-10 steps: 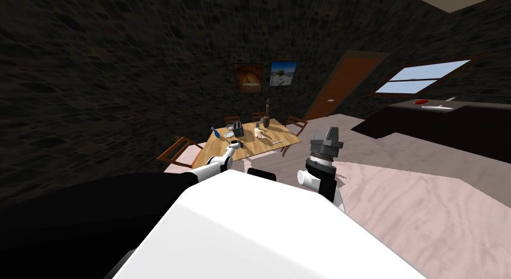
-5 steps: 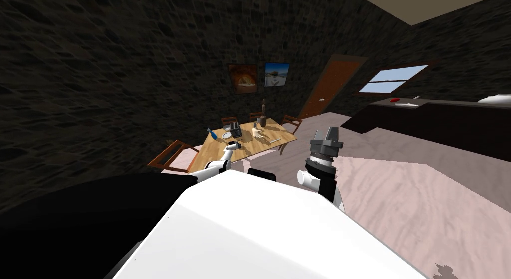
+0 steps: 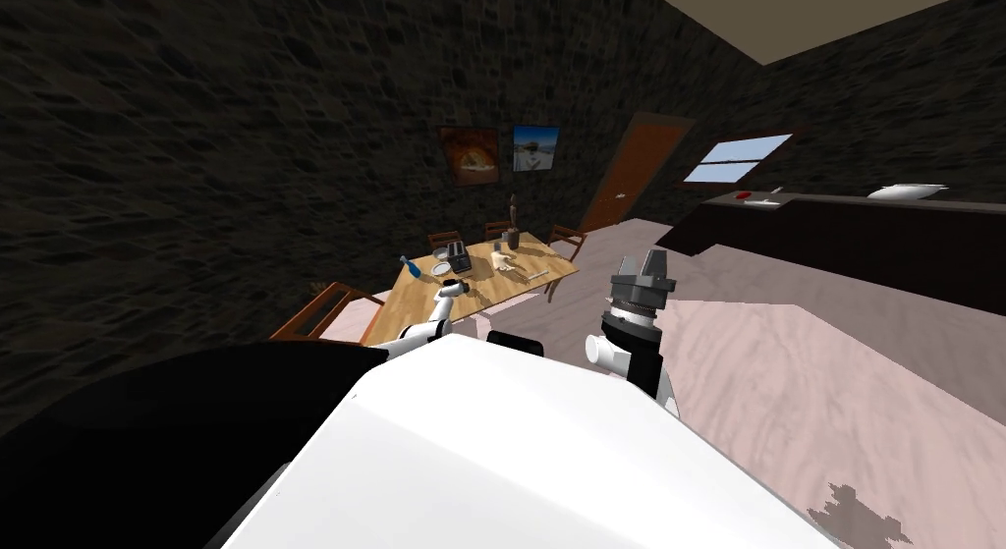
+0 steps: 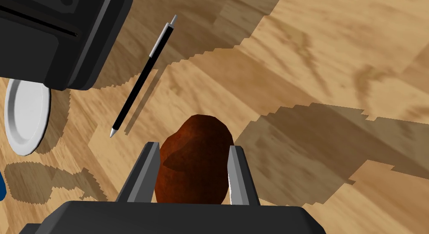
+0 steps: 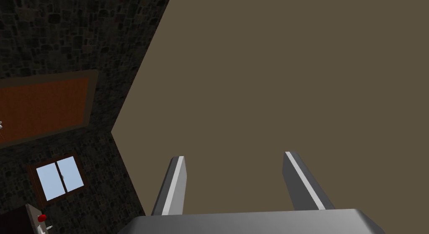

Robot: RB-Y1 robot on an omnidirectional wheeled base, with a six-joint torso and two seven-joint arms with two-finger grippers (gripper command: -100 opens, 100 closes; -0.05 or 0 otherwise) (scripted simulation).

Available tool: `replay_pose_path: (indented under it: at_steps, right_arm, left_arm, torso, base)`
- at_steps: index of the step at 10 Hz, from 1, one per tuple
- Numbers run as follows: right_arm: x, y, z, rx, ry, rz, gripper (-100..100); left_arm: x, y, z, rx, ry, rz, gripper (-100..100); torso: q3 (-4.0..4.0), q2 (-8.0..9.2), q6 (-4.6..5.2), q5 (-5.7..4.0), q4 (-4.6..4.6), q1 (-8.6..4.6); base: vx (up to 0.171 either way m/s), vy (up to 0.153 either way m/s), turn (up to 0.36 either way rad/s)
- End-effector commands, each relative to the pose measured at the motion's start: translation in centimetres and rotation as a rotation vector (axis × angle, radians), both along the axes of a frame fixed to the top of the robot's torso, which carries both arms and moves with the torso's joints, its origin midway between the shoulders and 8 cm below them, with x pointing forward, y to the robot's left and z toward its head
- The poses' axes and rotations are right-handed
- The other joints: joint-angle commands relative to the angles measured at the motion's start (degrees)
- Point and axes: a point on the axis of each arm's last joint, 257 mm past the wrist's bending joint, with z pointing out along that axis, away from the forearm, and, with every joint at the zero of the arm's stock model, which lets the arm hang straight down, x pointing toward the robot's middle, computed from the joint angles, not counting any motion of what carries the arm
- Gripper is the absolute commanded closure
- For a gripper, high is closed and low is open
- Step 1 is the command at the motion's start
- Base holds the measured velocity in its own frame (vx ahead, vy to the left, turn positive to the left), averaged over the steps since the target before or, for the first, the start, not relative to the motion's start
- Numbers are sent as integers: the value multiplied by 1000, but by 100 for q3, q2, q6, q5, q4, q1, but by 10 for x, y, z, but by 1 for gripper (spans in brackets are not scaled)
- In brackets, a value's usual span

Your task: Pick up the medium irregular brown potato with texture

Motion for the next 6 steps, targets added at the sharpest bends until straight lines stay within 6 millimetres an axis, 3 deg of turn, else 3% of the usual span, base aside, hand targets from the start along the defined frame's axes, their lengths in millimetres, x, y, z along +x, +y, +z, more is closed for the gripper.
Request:
replay_pose_path:
  at_steps: [1, 2, 3, 5, 6]
  right_arm:
    - [0, 0, 0, 0, 0, 0, 0]
    - [0, 0, 0, 0, 0, 0, 0]
    - [0, 0, 0, 0, 0, 0, 0]
    - [0, 0, 0, 0, 0, 0, 0]
    - [0, 0, 0, 0, 0, 0, 0]
  left_arm:
    - [-2, 11, 8, 12, -10, 20, 100]
    - [-31, 30, -3, 14, 32, 70, 100]
    - [-23, 34, 10, 28, 3, 67, 100]
    - [-22, 31, 7, 27, 5, 65, 100]
    - [-21, 32, 9, 28, 3, 66, 0]
  torso:
    - [0, 0, 0, 0, 0, 0]
    - [2, 1, -5, -3, 2, 1]
    - [2, 6, -8, 0, -3, 2]
    - [3, 1, -8, -5, 4, 2]
    - [-1, -3, -6, -2, 1, 0]
  base:
    - [-25, 6, -118]
    - [-25, 0, -188]
    - [-29, 5, -96]
    - [-8, 2, 8]
    - [0, 0, 0]
